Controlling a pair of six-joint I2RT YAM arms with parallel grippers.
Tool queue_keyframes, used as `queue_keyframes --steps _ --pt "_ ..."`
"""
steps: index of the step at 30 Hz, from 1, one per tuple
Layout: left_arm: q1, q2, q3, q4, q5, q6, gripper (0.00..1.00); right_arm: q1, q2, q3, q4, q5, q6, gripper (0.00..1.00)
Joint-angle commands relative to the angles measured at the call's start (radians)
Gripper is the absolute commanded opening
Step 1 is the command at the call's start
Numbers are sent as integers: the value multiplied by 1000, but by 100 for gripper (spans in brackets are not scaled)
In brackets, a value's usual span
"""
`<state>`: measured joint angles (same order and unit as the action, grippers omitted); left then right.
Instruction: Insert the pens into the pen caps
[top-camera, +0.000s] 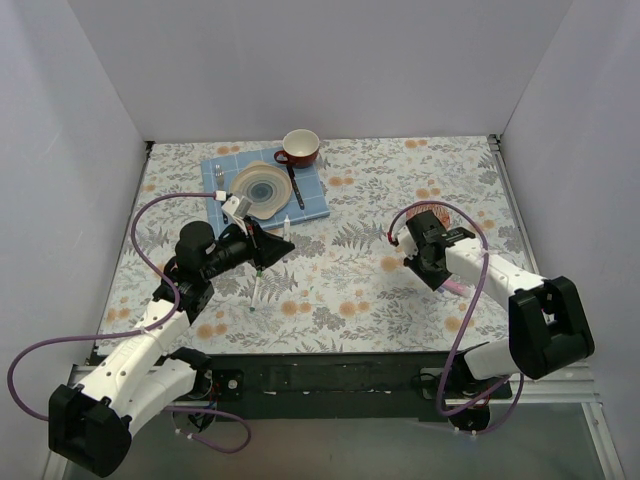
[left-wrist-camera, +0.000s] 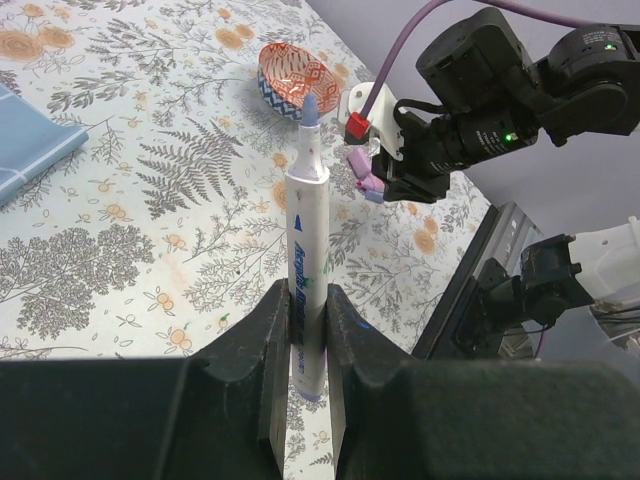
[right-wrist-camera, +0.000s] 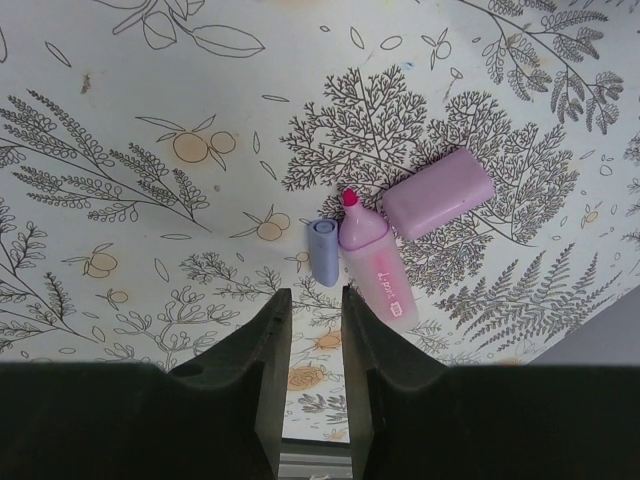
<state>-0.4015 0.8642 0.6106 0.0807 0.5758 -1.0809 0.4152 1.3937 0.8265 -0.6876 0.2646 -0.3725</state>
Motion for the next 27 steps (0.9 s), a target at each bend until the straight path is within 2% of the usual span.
queue_keyframes --steps 1,11,27 --pt "-3 -7 1 -6 -24 16 0 -7 7 -1 7 -13 -31 32" --pt "-3 -5 5 -27 -59 35 0 -42 82 5 33 -64 -42 31" --pt "-2 9 9 -36 -28 52 0 -64 126 16 43 -57 -46 31"
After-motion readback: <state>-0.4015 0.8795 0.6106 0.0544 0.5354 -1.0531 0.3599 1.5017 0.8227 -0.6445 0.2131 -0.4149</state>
